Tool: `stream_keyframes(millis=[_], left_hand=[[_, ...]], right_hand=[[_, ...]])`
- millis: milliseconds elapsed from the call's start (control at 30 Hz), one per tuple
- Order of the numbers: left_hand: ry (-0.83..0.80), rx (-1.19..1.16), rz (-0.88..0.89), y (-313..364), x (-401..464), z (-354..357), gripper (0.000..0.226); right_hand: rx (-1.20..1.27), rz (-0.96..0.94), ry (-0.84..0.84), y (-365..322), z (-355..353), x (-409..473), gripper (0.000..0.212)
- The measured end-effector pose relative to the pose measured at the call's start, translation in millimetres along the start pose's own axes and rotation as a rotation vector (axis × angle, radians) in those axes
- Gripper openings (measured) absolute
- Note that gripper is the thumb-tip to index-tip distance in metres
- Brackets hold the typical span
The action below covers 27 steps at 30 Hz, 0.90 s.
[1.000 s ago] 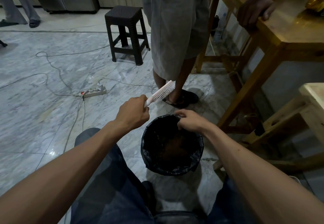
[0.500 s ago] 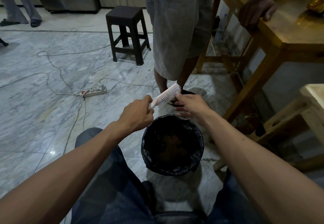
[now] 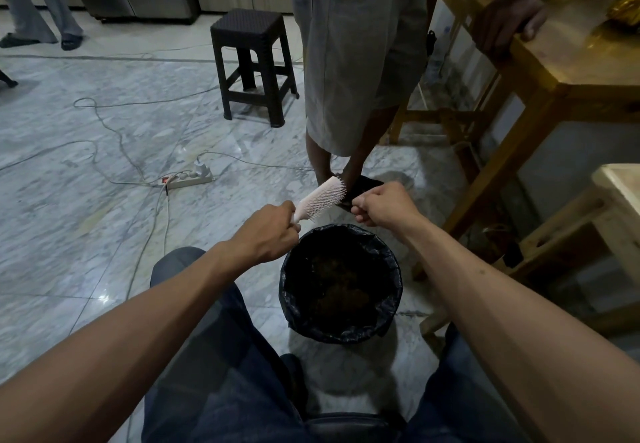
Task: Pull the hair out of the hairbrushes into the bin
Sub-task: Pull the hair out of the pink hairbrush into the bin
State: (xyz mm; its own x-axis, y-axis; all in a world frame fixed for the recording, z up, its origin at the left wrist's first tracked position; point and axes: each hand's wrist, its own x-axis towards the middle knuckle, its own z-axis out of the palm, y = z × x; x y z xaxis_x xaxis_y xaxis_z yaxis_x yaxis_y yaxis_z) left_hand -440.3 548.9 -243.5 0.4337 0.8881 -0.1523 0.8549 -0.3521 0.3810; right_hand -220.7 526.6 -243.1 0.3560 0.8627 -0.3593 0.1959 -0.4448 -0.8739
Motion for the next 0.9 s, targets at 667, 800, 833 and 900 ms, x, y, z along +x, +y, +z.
stream_keyframes(millis=[667,800,833,900], left_hand=[[-0.081,-0.016,0.178,38,-6,16,0.026],[-0.038,-0.011,0.228,45,-6,8,0.021],[-0.027,-0.006,0.236,47,-6,5,0.021],[0.006,0.021,0.260,52,-7,0,0.025]], right_hand=[[0.286,0.020,0.054,1,-15,-3,0.014],[0.282,-0.005,0.084,-10,-24,-6,0.022],[0.283,-0.014,0.096,-13,-27,-7,0.025],[0.292,-0.031,0.126,-20,-35,-11,0.023]])
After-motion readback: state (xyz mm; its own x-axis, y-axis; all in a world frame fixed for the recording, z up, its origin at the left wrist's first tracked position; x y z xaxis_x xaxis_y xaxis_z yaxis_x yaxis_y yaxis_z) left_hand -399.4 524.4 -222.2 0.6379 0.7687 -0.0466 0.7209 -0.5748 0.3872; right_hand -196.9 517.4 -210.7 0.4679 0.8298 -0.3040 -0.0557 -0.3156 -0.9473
